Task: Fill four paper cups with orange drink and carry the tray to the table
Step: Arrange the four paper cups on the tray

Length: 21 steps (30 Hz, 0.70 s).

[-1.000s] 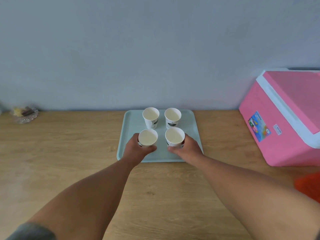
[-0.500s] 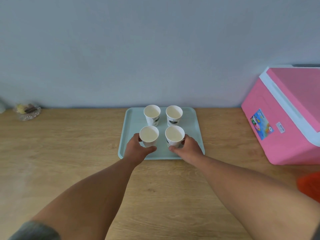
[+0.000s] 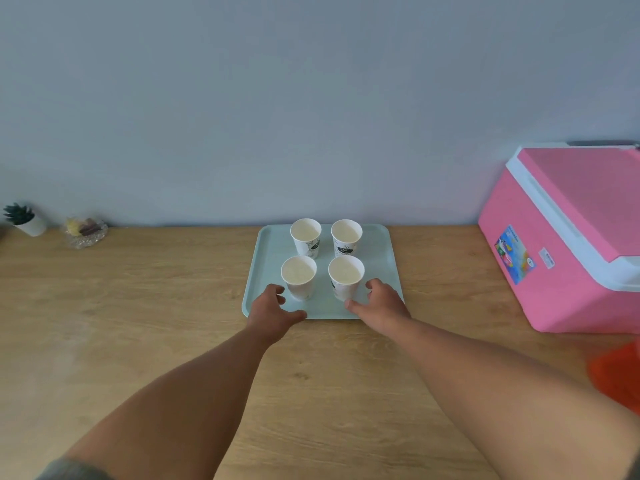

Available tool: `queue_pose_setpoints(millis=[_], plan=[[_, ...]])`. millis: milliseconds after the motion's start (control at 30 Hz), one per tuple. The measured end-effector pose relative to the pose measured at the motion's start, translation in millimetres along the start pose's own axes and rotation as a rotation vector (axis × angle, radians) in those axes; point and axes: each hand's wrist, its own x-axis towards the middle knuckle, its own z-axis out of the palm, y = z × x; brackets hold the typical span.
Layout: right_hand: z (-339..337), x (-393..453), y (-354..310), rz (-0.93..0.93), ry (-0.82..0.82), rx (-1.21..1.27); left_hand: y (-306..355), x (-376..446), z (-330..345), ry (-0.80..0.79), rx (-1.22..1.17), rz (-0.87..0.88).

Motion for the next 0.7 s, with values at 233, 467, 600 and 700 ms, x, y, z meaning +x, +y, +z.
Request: queue_pose_setpoints(millis=[233,467,600,700], plan=[[-10.5,-14.4,23.0,0.011,-0.001,0.017,0.0,-17.9,9.4,-0.04,0.056,-0.015],[-29.9,-51.1,52.6,0.092,0.063,0.079,15.0,-27.2,31.7,-0.179,0.156,0.134],[-40.2,-84.9,69.5,0.177,0.131,0.053,21.6,-32.0,45.3,-0.331,0.237,0.244],[-44.7,-116.6,84.2,0.258,0.191,0.097,27.4,-40.9,54.7,-0.404,0.29,0.325]])
